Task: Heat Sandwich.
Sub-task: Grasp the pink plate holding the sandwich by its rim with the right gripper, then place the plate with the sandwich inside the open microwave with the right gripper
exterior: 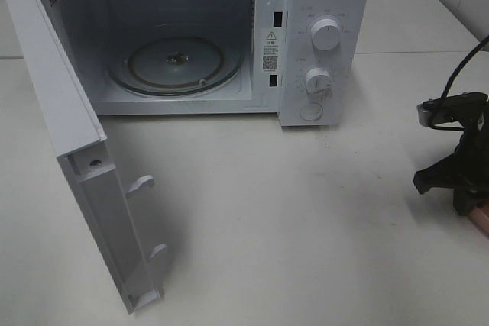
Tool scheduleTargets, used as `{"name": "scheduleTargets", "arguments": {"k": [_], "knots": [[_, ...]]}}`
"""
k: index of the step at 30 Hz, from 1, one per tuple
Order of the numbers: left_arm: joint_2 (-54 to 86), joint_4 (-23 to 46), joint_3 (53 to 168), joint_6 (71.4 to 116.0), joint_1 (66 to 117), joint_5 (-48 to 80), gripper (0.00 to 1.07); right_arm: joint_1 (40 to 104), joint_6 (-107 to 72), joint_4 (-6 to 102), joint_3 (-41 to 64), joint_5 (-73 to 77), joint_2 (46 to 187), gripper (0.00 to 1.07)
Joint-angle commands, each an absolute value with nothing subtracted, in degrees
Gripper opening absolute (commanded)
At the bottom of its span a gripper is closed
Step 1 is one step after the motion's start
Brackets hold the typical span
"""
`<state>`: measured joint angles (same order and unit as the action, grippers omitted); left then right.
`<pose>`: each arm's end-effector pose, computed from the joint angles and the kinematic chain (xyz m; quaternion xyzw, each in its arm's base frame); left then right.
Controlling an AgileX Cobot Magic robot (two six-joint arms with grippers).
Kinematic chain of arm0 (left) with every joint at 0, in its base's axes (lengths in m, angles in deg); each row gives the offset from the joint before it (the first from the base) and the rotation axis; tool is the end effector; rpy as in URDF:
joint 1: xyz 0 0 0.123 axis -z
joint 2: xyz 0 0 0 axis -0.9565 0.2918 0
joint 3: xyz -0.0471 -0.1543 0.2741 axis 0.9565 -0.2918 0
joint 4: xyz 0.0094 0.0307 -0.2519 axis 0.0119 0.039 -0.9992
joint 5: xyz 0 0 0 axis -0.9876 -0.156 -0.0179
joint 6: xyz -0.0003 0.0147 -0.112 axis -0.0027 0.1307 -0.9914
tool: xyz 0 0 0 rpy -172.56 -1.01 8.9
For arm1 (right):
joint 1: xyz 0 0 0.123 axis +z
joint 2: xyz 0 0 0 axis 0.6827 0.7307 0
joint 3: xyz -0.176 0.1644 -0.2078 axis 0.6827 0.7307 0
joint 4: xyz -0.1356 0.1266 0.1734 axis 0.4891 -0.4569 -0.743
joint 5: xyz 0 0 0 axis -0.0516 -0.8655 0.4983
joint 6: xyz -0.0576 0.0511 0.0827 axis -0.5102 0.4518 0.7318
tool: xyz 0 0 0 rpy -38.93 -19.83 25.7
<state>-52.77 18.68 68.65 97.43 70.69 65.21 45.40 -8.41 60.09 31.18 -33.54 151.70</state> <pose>-0.0161 -0.0131 0.2700 0.0402 0.8459 -0.0178 0.5316 0.3051 -0.0001 0.1263 -0.0639 0.9943 -0.0569 0.0643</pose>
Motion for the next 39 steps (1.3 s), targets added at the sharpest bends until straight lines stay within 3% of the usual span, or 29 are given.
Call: {"name": "scheduleTargets", "arguments": {"k": [1,13,25,39], "knots": [[-54.26,18.22,68.59,97.03,70.69,64.35,1.01,45.06,-7.90,59.92,31.01,-34.35,151.81,0.00],[-54.26,18.22,68.59,97.03,70.69,64.35,1.01,45.46,-7.72,60.43,31.01,-35.72,151.81,0.00],[-54.26,18.22,68.59,97.03,70.69,64.35,1.01,51.02,2.65,71.66,31.01,-41.74,150.50,0.00],[-54.26,18.22,68.59,97.03,70.69,64.35,1.01,55.89,4.71,74.93,30.55,-50.33,146.03,0.00]]}}
